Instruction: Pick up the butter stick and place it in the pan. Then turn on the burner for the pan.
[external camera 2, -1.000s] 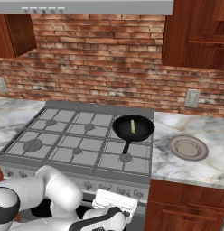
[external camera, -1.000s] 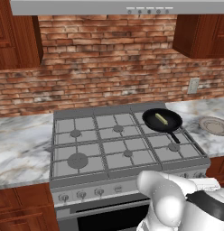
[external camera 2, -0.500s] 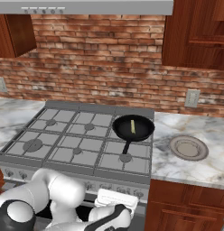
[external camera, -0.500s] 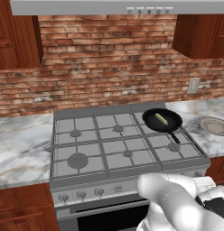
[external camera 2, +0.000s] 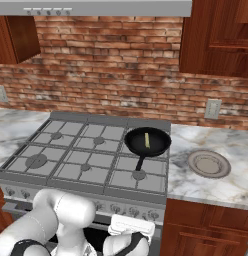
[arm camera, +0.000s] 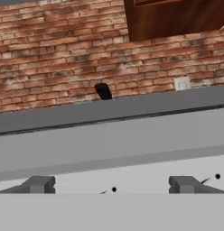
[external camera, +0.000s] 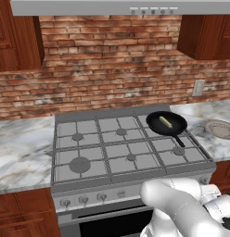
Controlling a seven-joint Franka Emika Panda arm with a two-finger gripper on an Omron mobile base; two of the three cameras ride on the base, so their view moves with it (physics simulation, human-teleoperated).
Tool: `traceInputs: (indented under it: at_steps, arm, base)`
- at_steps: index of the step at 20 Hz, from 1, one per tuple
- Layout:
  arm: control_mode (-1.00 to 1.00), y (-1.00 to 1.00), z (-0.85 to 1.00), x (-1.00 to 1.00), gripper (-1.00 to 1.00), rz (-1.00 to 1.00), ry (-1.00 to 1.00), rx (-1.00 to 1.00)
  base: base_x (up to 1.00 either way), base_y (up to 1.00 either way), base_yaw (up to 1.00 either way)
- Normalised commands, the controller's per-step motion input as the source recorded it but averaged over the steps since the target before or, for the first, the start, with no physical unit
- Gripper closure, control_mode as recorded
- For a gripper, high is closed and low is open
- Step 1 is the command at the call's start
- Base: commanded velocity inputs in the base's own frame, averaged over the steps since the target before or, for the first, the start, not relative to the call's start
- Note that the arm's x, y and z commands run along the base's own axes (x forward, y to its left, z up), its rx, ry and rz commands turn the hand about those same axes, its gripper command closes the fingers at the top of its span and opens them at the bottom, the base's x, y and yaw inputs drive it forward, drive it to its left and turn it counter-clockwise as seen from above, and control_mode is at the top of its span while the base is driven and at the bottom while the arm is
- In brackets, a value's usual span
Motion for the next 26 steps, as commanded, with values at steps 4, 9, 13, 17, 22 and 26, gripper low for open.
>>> traceInputs:
  at_steps: [4, 9, 13, 17, 22, 26]
  arm:
    - [-1.00, 0.00, -0.14, 0.07, -1.00, 0.00, 0.00, 0.00]
    - [-1.00, 0.00, -0.13, 0.11, -1.00, 0.00, 0.00, 0.00]
    - [-1.00, 0.00, -0.11, 0.14, -1.00, 0.00, 0.00, 0.00]
    - [-1.00, 0.00, -0.11, 0.14, -1.00, 0.00, 0.00, 0.00]
    - [-1.00, 0.00, -0.12, 0.10, -1.00, 0.00, 0.00, 0.00]
    - [-1.00, 0.00, -0.13, 0.08, -1.00, 0.00, 0.00, 0.00]
  base:
    - [0.00, 0.00, 0.00]
    - [0.00, 0.00, 0.00]
    - [0.00, 0.00, 0.00]
    - [0.00, 0.00, 0.00]
    - [0.00, 0.00, 0.00]
    - [0.00, 0.00, 0.00]
